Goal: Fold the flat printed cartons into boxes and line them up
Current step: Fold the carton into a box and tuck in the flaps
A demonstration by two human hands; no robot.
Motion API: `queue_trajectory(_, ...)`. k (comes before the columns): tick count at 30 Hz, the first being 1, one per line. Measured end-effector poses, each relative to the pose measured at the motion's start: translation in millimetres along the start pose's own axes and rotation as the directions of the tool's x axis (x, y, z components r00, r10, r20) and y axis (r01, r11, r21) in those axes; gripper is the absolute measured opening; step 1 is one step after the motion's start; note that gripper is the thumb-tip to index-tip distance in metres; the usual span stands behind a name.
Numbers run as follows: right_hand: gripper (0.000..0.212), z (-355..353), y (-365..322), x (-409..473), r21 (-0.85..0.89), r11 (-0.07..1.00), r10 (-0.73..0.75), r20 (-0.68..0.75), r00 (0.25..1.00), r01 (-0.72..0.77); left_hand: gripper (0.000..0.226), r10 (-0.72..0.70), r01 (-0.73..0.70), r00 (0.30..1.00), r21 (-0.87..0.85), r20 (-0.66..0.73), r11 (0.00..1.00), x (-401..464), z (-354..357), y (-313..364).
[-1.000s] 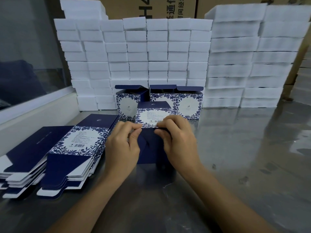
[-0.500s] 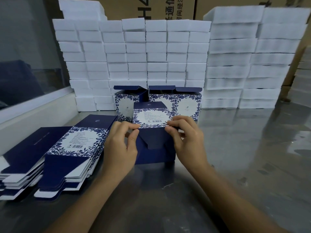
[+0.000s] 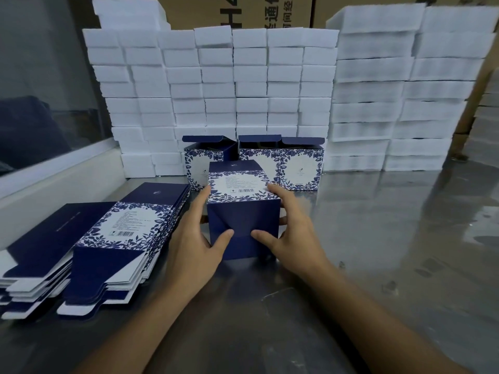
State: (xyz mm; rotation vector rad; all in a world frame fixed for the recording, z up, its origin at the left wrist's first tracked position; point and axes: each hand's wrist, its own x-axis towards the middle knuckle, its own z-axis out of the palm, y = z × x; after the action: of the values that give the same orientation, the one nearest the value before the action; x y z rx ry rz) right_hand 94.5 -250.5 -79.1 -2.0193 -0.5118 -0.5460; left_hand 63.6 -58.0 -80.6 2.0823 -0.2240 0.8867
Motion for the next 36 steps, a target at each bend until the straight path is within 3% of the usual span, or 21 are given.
queue_trajectory(6, 0.077, 3, -3, -3, -0.145, 0.987, -0.071, -0.035, 0.997, 0.065, 0.080, 0.060, -0.057, 0.997, 0.049, -0.058, 0.997, 0, -3, -2)
queue_trajectory(14, 0.061, 7, -9, -5, -0.174, 0.980, -0.121, -0.157, 0.980, 0.094, 0.068, 0.093, -0.071, 0.988, 0.175, -0.122, 0.982, 1, -4, 3)
queue_trajectory(23, 0.060, 5, -9, -5, -0.147, 0.985, -0.105, -0.122, 0.987, 0.087, 0.072, 0.122, -0.107, 0.988, 0.142, -0.097, 0.984, -1, -1, 3)
queue_trajectory(28, 0.045, 4, -16, -7, -0.028, 0.994, -0.109, -0.199, 0.974, 0.105, 0.069, 0.137, -0.130, 0.984, 0.058, -0.116, 0.990, 0, -5, 4)
queue_trajectory(32, 0.035, 3, -21, -7, 0.045, 0.989, -0.127, -0.268, 0.955, 0.144, 0.055, 0.151, -0.162, 0.985, -0.158, -0.081, 0.974, -1, -6, 12)
queue_trajectory(36, 0.021, 4, -18, -4, 0.033, 0.995, -0.083, -0.290, 0.953, 0.097, 0.043, 0.080, -0.088, 0.996, -0.353, -0.037, 0.932, -2, -5, 16)
